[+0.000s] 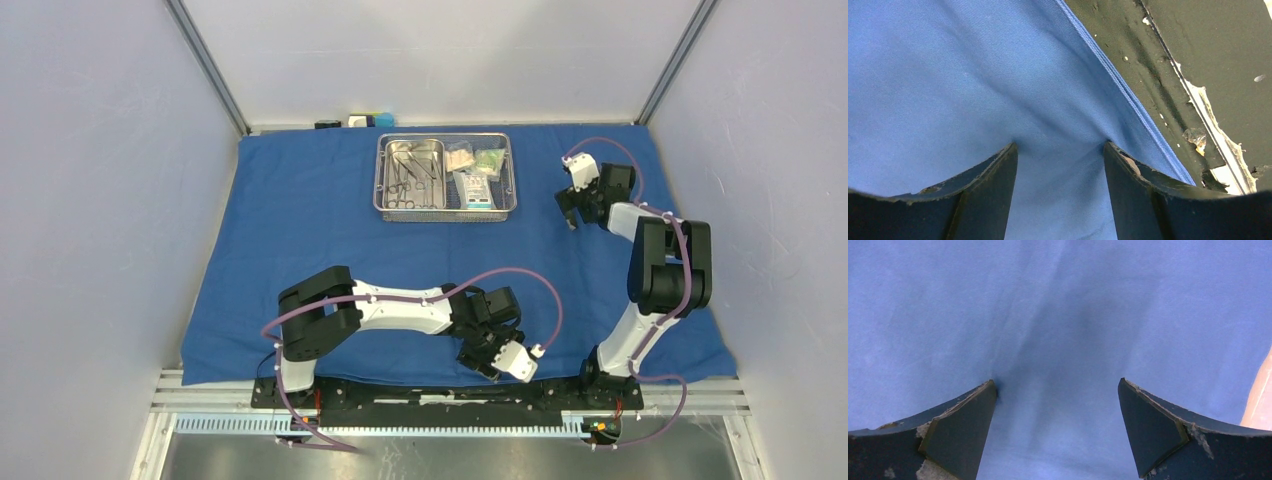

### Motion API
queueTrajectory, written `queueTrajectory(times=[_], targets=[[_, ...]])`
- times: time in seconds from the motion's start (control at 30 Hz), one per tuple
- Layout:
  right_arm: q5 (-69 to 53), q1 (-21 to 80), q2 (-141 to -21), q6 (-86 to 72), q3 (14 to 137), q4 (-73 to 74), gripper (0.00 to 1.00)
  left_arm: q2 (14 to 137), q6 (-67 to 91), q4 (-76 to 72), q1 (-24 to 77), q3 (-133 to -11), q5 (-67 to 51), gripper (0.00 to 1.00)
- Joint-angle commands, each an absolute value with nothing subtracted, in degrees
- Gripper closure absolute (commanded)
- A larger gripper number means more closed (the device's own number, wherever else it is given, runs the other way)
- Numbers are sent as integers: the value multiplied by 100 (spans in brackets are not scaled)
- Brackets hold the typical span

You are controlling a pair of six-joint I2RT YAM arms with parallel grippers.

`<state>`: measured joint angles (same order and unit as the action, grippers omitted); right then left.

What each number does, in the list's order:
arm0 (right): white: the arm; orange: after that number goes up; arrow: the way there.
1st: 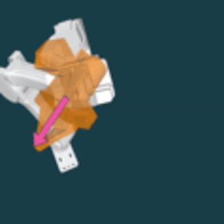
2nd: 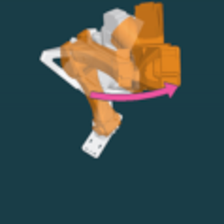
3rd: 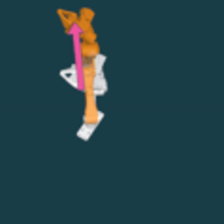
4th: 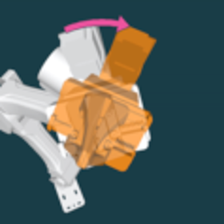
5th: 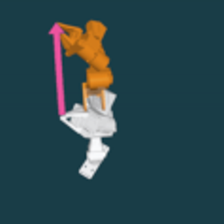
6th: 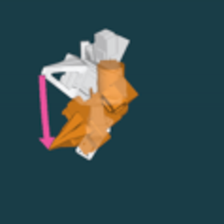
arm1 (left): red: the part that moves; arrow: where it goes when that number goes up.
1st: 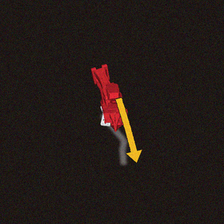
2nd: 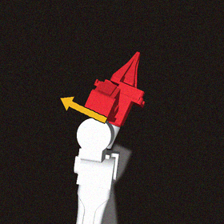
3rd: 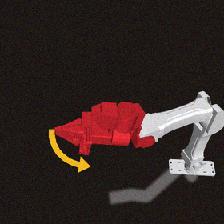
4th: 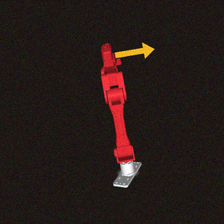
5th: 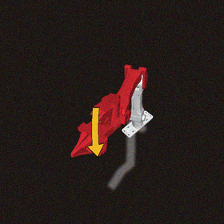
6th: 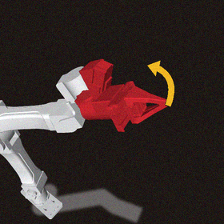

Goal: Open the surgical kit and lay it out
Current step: Smooth out the surgical kit at the center of the board.

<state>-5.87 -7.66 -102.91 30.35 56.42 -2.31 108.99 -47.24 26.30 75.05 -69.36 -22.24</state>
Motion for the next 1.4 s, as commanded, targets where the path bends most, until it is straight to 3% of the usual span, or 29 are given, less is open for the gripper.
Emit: queueTrajectory(times=[0.0,0.33,0.63,1.0,1.37], targets=[[-63,-835,-10638,3056,6018,-132,1,11263,-4624,3313,7795,-6644,-2689,29],[22,-1088,-10704,2890,6477,-10,1,11276,-4623,3373,7826,-6482,-2799,29],[-2007,-1001,-10139,2264,6457,-294,1,11274,-4490,3280,7817,-6698,-2356,29],[-842,-1578,-10287,2024,6247,-124,1,10698,-4003,2963,7448,-6951,-1635,18],[695,-1859,-10737,2400,6000,-123,4,10312,-3901,2786,7101,-6943,-1282,15]])
